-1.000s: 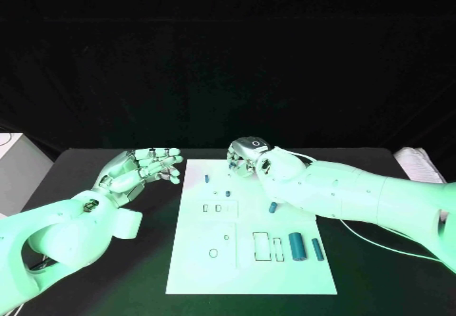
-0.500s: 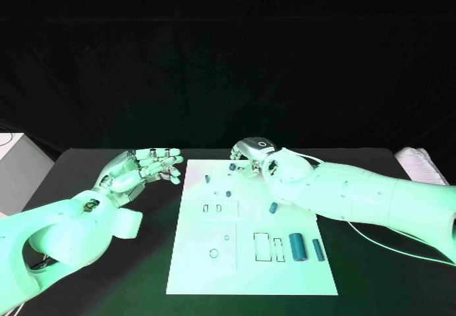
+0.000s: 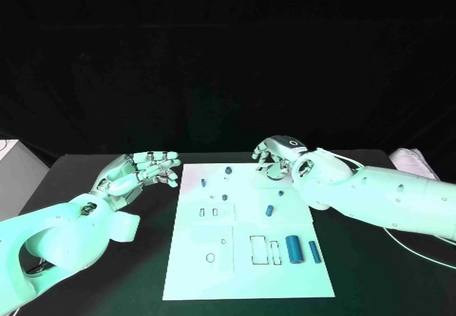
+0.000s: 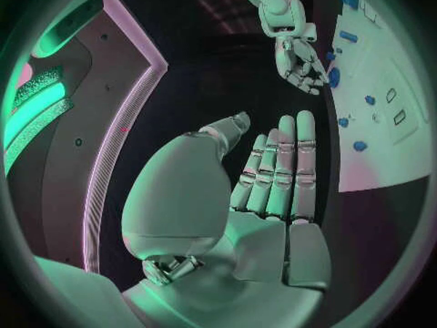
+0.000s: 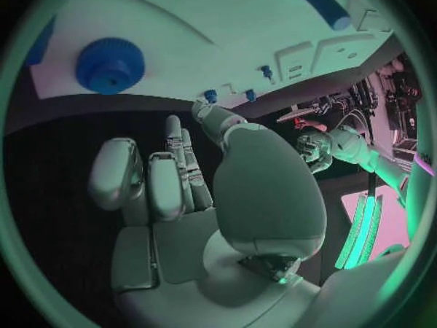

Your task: Assemble the parts on the task board

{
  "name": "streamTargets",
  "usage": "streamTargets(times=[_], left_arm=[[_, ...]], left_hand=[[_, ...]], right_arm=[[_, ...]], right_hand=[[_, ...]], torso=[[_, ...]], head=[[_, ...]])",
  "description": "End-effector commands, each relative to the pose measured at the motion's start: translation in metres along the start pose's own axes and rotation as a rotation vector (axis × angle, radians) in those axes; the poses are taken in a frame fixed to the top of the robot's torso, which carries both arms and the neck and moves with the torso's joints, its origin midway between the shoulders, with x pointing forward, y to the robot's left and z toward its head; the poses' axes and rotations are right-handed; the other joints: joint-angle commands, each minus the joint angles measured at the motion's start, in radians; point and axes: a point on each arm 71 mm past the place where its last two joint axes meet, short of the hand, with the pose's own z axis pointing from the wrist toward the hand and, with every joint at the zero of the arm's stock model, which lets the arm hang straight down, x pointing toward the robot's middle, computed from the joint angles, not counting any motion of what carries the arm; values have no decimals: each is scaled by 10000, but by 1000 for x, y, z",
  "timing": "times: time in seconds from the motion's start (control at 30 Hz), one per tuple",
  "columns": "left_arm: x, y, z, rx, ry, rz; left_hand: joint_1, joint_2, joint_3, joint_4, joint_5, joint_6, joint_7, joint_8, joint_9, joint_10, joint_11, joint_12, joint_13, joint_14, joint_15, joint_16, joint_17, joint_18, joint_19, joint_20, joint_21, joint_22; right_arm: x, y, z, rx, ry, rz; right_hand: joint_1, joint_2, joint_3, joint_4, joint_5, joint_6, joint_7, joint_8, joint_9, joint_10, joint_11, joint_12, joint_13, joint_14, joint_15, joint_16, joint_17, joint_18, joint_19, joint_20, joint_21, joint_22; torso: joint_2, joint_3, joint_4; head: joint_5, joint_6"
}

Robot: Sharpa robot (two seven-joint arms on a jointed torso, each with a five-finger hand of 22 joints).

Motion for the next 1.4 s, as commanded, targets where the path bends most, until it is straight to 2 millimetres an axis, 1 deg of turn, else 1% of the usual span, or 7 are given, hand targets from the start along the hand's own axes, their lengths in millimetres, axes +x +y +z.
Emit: streamTargets(times=[0.03,0.07,0.1,0.13,0.27,0.53,1.4], left_arm=[[1,-1,1,93,220,-56],[1,-1,1,92,223,-57],[1,-1,1,90,227,-59],[1,-1,1,90,231,-61],[1,0,2,82,259,-75],[2,1,4,65,292,-90],[1,2,6,8,307,-48]], left_hand=[[-59,43,54,-6,-37,43,4,-60,-9,-62,-13,-8,10,-46,-5,32,11,123,-58,26,43,8],[-59,43,55,-7,-38,43,4,-61,-9,-61,-14,-8,10,-47,-6,37,11,123,-61,27,50,13],[-58,48,60,-8,-39,44,0,-62,-9,-60,-15,-6,10,-37,-8,53,14,124,-64,26,65,21],[-58,48,60,-8,-39,44,0,-62,-9,-60,-15,-6,10,-37,-8,53,14,124,-64,26,65,21],[-57,53,67,-10,-40,51,-9,-60,-9,-53,-20,-2,11,-23,-13,75,19,127,-66,24,89,35],[-57,56,71,-11,-40,56,-16,-58,-8,-46,-24,1,13,-21,-14,82,20,127,-68,24,99,41],[-53,59,83,-17,-38,66,-25,-55,-7,-37,-31,4,13,-24,-21,102,21,129,-79,21,131,60]], right_arm=[[0,-10,-7,658,587,768],[-1,-14,-9,769,680,805],[-1,-18,-11,905,789,841],[-2,-22,-12,1008,865,858],[-3,-36,-16,1427,1169,808],[0,-51,-14,2063,1585,1013],[14,-53,3,2577,2017,1231]], right_hand=[[-9,-168,-362,26,198,-163,10,-73,4,716,-134,576,386,478,-82,271,424,-138,263,-78,513,608],[-8,-308,-975,6,120,-272,-73,-121,12,1581,-143,3140,2876,560,-123,504,808,-282,531,-108,1065,1278],[350,414,-2642,182,219,-362,-12,-69,153,1036,-113,7013,7045,610,-114,871,1357,-355,649,-194,1396,1673],[885,675,-3337,822,212,-495,149,62,319,680,75,10151,10480,665,94,1210,2020,-428,727,23,1702,2085],[1307,592,-3752,1664,253,-643,248,236,444,2120,172,12434,13276,874,233,1703,3204,-573,1013,177,2251,2775],[1557,654,-3809,2050,282,-596,272,407,536,2688,207,13021,14051,929,259,1814,3507,-661,1180,228,2540,3135],[1695,885,-3489,2074,920,-445,253,576,596,2712,195,13044,14081,948,260,1858,3619,-722,1299,239,2733,3374]], torso=[[-23,53,-90],[-24,57,-93],[-23,73,-106],[-23,80,-114],[-27,76,-116],[-8,70,-90],[-12,64,-83]], head=[[-4,24],[-7,22],[-14,19],[-21,16],[-40,-16],[-67,-73],[-63,-209]])
